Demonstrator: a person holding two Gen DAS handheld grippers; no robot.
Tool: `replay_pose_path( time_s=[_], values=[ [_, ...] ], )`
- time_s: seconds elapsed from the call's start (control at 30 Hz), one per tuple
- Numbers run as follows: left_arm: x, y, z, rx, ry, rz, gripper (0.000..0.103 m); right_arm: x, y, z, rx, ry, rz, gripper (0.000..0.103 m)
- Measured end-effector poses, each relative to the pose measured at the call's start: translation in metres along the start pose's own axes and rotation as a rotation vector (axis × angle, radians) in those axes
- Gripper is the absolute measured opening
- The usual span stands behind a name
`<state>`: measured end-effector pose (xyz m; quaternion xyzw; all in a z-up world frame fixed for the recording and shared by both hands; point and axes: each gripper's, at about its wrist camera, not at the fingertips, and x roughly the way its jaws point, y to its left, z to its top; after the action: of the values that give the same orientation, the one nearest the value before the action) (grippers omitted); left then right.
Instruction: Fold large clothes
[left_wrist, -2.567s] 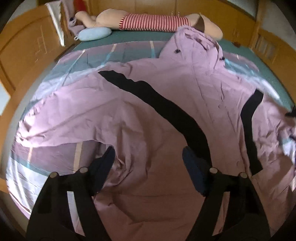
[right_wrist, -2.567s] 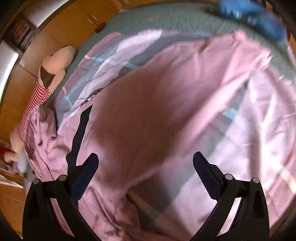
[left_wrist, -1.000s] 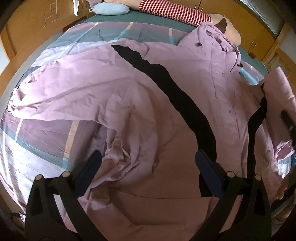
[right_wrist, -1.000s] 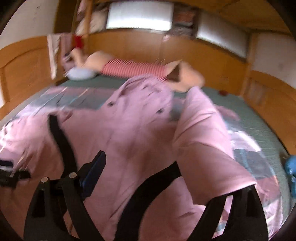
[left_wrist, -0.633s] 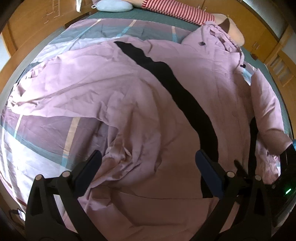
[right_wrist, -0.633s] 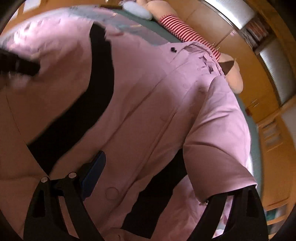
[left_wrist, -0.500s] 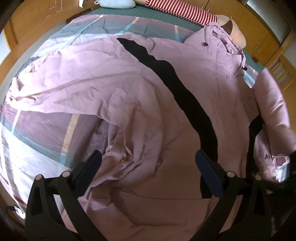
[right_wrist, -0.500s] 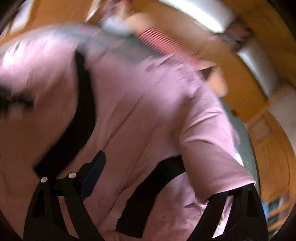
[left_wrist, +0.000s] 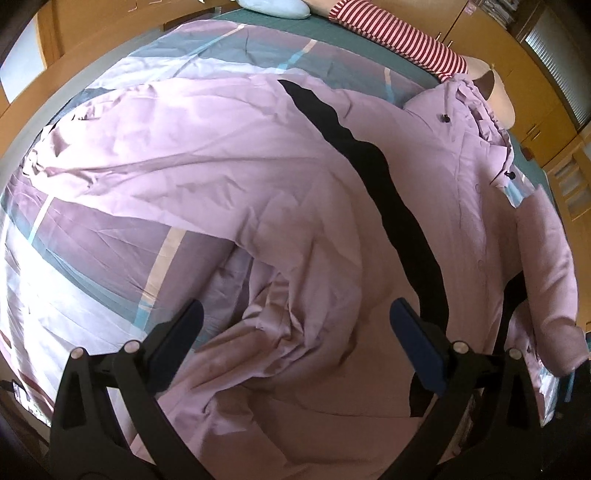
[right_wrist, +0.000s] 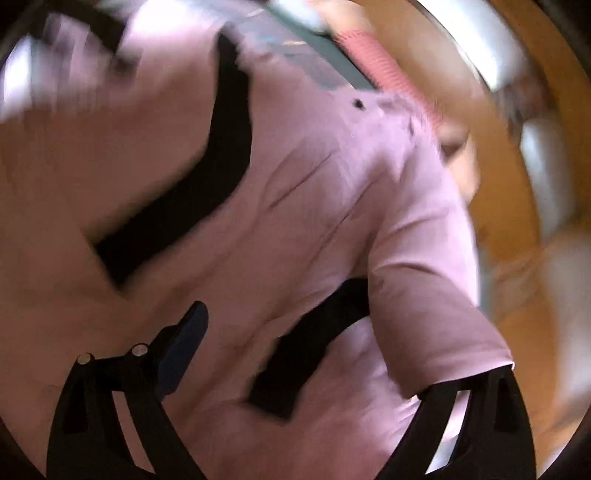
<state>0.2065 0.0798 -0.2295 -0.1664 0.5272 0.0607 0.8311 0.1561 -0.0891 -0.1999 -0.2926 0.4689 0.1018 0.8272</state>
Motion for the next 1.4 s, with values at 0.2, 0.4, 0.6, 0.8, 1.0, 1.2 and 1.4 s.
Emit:
replay_pose_path(
  time_s=[0.2, 0.4, 0.6, 0.8, 1.0, 1.2, 1.4],
  values=[
    [0.001, -0.012, -0.003, 0.059, -0.013, 0.021, 0.101, -0.011, -0.05, -0.015, 0.465, 0.057, 0.441, 0.099],
    [-0.003, -0.024, -0.007, 0.123, -0.051, 0.042, 0.101, -0.046, -0.029, -0.037, 0.38, 0.043, 0.406, 0.099],
    [-0.007, -0.037, -0.013, 0.192, -0.076, 0.055, 0.101, -0.076, -0.12, -0.081, 0.639, -0.181, 0.351, 0.099],
    [-0.009, -0.043, -0.017, 0.222, -0.073, 0.028, 0.101, 0.011, -0.225, -0.177, 1.287, -0.021, 0.252, 0.099],
    [-0.013, -0.048, -0.022, 0.239, -0.07, -0.005, 0.101, 0.057, -0.241, -0.215, 1.555, -0.052, 0.537, 0.082],
    [-0.018, -0.052, -0.023, 0.245, -0.078, -0.014, 0.101, 0.013, -0.24, -0.189, 1.393, -0.227, 0.32, 0.018],
    [-0.024, -0.048, -0.018, 0.231, -0.091, -0.033, 0.101, -0.056, -0.204, -0.102, 1.063, -0.464, 0.383, 0.015]
  ],
)
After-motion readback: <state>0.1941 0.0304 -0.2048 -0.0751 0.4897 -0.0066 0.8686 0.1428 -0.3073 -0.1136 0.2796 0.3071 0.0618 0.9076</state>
